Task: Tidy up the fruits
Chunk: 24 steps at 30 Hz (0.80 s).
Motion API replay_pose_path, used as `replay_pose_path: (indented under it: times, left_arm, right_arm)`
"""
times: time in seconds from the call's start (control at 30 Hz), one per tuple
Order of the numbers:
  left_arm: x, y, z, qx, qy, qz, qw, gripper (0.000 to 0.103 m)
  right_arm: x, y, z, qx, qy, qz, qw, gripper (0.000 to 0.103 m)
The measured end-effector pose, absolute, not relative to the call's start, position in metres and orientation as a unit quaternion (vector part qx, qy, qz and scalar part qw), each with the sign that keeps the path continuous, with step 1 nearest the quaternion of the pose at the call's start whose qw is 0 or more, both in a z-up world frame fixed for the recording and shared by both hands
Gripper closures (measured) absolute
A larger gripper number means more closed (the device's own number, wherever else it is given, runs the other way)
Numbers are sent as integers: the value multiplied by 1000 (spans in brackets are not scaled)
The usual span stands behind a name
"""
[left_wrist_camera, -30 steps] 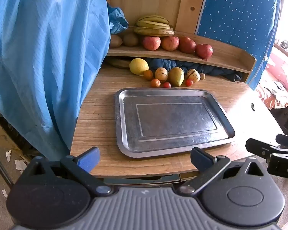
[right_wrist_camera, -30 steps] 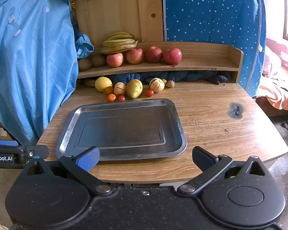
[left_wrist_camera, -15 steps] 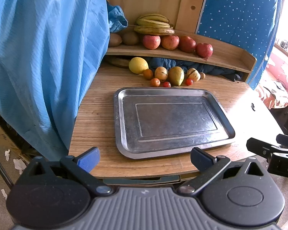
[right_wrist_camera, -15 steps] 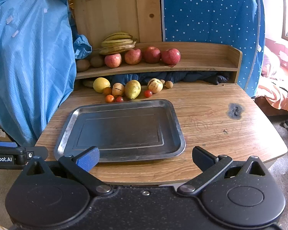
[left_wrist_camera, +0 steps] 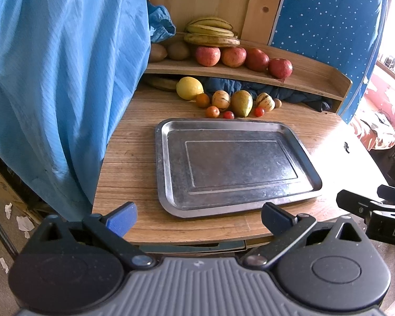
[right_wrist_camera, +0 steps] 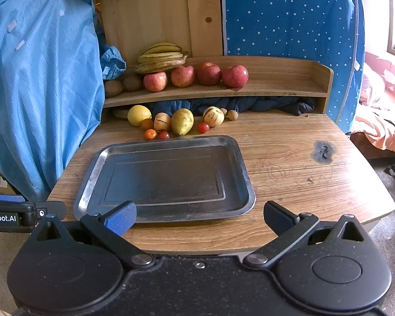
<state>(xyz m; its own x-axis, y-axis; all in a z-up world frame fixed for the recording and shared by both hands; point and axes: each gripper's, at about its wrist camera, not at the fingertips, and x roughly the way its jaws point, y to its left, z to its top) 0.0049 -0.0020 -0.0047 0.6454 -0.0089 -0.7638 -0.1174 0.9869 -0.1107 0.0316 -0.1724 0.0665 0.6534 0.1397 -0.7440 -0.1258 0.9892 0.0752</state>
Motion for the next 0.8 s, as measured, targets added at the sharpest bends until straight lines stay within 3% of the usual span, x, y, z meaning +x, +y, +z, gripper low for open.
replay_pose_path:
  times: [0.8]
  left_arm:
    - [6, 1, -6, -78, 423, 28, 902, 1]
  right_arm:
    - [31, -171, 66, 7, 411, 73, 909, 1]
